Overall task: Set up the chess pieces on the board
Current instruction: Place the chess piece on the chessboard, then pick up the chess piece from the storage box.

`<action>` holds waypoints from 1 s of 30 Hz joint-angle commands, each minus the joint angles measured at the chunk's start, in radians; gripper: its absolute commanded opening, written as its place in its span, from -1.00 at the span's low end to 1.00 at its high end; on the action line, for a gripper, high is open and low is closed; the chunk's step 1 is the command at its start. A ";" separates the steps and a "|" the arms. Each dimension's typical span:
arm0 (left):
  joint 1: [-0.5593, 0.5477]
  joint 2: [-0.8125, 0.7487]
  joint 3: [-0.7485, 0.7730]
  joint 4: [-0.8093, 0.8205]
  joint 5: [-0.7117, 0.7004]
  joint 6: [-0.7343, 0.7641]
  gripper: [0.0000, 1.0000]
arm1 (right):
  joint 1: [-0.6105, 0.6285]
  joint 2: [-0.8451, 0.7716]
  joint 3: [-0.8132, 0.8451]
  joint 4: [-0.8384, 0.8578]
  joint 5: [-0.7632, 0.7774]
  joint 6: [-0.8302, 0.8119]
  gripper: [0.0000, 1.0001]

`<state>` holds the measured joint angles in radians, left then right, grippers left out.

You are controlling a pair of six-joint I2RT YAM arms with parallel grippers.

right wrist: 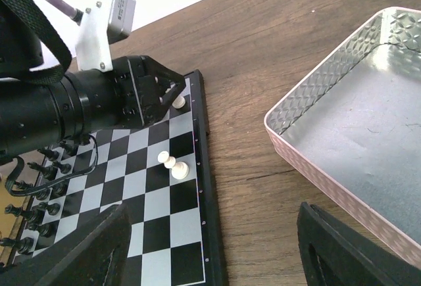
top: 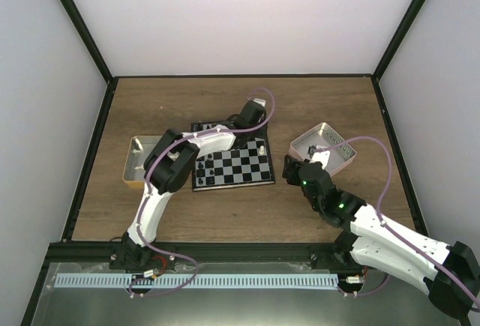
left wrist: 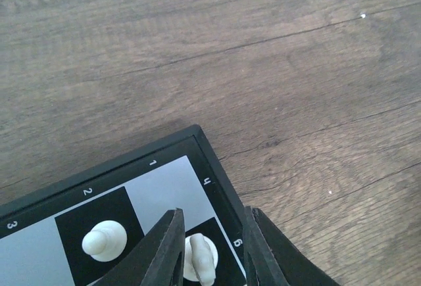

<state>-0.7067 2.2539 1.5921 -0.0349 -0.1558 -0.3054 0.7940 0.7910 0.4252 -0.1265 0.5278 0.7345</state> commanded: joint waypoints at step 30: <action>0.369 -1.057 -0.948 -0.245 -0.280 -0.469 -0.08 | -0.007 0.120 0.043 0.068 -0.170 -0.014 0.42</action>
<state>-0.4129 1.2449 0.7124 -0.2710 -0.4282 -0.6510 0.7933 0.9035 0.4282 -0.0879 0.3759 0.7189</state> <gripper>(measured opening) 0.458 0.711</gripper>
